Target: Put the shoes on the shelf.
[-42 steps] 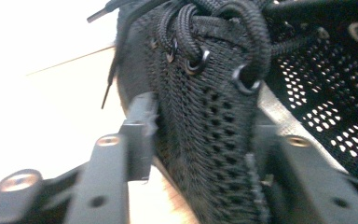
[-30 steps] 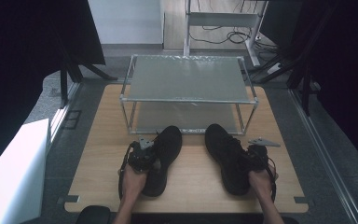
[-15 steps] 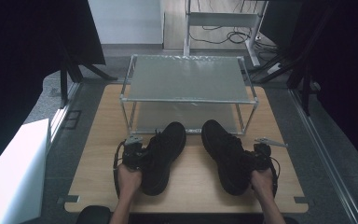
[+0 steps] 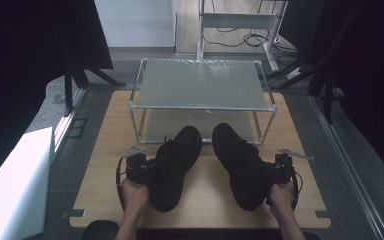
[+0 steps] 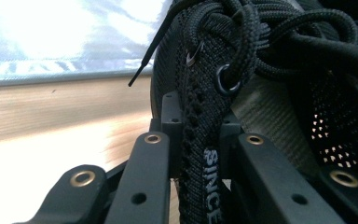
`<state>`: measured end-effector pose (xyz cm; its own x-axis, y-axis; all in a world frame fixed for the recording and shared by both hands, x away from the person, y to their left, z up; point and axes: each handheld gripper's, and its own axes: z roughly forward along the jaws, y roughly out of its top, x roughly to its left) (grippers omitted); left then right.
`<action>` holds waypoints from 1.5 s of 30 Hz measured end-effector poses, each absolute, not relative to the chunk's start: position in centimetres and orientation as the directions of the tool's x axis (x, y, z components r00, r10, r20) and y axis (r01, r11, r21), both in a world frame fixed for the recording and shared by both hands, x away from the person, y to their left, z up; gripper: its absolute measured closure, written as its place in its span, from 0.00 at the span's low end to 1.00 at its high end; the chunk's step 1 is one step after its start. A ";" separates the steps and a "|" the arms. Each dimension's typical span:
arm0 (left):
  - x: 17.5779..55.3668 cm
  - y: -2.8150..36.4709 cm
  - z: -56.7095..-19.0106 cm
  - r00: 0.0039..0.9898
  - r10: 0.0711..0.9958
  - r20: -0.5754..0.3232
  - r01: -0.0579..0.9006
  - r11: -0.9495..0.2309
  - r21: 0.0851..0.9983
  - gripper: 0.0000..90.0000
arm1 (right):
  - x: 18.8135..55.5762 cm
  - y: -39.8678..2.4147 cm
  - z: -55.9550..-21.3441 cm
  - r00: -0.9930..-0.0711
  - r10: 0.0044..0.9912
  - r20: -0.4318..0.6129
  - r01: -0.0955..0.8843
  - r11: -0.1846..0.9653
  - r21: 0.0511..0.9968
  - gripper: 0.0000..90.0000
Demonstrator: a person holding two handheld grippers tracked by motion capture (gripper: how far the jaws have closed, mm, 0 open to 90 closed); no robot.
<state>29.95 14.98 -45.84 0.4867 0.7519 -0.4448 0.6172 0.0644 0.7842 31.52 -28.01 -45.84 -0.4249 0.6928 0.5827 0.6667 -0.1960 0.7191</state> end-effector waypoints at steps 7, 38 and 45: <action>29.4 14.7 -44.5 0.508 0.717 -0.477 0.591 0.112 0.799 0.88 | 31.0 -27.8 -44.7 -0.446 0.646 0.619 0.655 -0.236 0.718 0.84; 30.3 13.4 -37.8 0.514 0.695 -0.503 0.475 0.258 0.842 0.88 | 32.4 -26.5 -38.9 -0.462 0.565 0.683 0.606 -0.362 0.709 0.84; 31.8 12.9 -36.8 0.482 0.710 -0.514 0.470 0.285 0.835 0.88 | 33.9 -25.7 -37.9 -0.439 0.563 0.700 0.603 -0.393 0.695 0.84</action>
<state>31.78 12.95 -36.80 0.4819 0.7098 -0.5137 0.4705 0.2849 0.8351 33.90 -25.69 -37.88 -0.4395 0.5631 0.6998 0.6029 -0.3926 0.6945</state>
